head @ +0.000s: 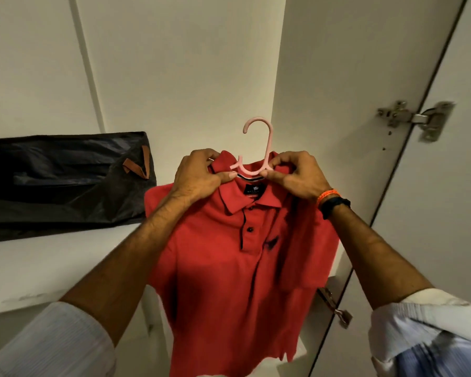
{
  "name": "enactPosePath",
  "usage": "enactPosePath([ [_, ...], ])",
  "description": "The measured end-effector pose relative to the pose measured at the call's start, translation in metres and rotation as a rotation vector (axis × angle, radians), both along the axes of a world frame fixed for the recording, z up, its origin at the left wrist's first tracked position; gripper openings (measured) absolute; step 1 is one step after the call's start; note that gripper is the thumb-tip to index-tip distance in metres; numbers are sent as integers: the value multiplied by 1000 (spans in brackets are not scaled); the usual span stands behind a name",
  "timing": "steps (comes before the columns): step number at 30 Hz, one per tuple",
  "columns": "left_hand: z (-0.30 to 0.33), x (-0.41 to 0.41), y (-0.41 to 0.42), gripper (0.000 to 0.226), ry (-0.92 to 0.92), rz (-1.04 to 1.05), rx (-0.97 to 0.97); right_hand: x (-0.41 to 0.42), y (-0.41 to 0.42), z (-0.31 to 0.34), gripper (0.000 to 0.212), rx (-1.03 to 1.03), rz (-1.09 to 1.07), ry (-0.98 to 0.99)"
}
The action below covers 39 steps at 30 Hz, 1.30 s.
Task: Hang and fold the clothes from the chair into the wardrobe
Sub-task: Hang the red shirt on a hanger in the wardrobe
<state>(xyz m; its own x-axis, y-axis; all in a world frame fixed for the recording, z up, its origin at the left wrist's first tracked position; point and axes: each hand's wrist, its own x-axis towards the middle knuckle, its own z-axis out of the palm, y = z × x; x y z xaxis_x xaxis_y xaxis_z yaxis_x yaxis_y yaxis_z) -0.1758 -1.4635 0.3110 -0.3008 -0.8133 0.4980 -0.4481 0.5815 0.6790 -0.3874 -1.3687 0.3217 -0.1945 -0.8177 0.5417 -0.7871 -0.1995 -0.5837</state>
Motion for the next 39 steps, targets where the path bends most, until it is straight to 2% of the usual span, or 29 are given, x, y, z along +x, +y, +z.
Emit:
enactPosePath([
  [2,2,7,35,46,-38,9,-21,5,33,0,22,31,14,54],
  [5,-7,21,87,42,-81,18,-26,13,74,-14,20,108,52,83],
  [13,-16,69,186,39,-124,-53,67,58,167,-30,15,55,159,-19],
  [16,-18,88,203,37,-99,-87,125,77,191,-34,13,94,175,-104],
  [18,-21,100,213,27,-85,-117,131,89,203,-39,14,96,163,-147],
  [25,-52,142,244,30,5,-11,109,130,229,-51,13,84,80,-92],
  [33,-85,212,248,23,-23,-243,323,173,266,-63,11,200,49,-102],
  [39,-107,232,262,23,-39,-179,293,184,288,-73,7,208,42,-107],
])
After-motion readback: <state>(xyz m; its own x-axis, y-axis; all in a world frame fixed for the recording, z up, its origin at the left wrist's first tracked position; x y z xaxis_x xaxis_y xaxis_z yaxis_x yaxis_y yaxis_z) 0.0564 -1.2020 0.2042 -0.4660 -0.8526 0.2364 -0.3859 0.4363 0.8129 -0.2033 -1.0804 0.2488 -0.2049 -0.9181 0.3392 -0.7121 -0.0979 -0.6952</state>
